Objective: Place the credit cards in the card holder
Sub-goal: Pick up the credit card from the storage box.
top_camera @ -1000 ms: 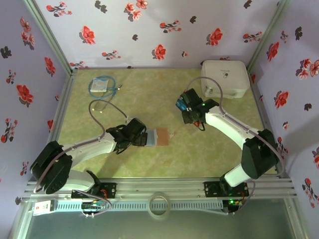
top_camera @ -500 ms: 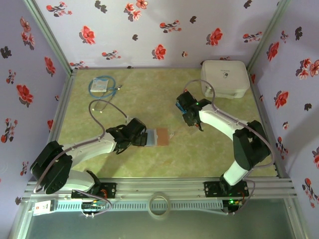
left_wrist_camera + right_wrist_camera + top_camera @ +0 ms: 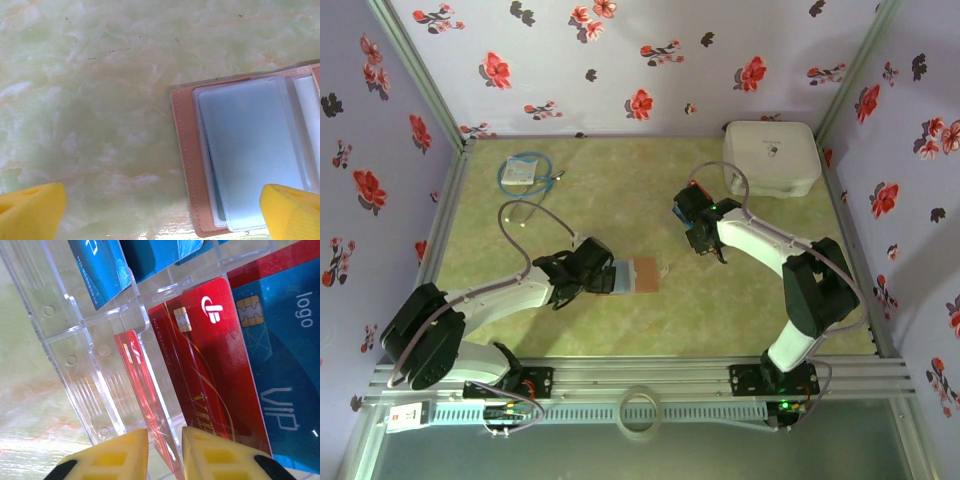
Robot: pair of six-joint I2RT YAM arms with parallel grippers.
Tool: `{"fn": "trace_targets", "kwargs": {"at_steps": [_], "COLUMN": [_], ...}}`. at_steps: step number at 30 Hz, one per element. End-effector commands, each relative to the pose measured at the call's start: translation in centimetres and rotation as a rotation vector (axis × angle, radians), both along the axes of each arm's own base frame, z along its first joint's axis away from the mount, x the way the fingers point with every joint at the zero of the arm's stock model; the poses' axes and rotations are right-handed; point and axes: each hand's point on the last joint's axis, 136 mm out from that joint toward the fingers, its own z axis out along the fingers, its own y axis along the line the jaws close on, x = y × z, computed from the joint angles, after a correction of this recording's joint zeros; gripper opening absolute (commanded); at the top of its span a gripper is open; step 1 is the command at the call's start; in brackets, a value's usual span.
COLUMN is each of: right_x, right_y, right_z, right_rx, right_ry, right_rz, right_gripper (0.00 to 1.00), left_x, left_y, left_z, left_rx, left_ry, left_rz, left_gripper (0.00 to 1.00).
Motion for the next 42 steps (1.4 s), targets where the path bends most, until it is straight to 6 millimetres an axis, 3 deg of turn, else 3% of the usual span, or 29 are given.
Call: {"fn": "trace_targets", "kwargs": {"at_steps": [1, 27, 29, 33, 42], "right_x": [0.7, 0.9, 0.9, 0.8, 0.2], "right_y": [0.3, 0.8, 0.9, 1.1, 1.3], "right_z": [0.2, 0.3, 0.3, 1.0, 4.2], "right_rx": [0.015, 0.047, 0.054, 0.063, 0.113], "right_ry": [-0.001, 0.013, 0.018, 0.015, -0.014], "right_rz": [0.0, 0.011, 0.013, 0.018, 0.035], "right_gripper": [0.22, 0.14, 0.1, 0.0, 0.0], "left_x": [-0.4, -0.4, -0.4, -0.4, -0.2], "left_y": [0.0, -0.1, -0.1, -0.2, -0.3], "left_z": [-0.7, -0.9, -0.9, -0.9, -0.4], "left_rx": [0.01, 0.009, 0.008, 0.01, 0.02], "left_ry": [0.01, 0.015, 0.015, 0.015, 0.011], "left_rz": [-0.012, -0.014, -0.016, -0.017, -0.034], "left_gripper": [1.0, 1.0, 1.0, 1.0, 1.0]}}
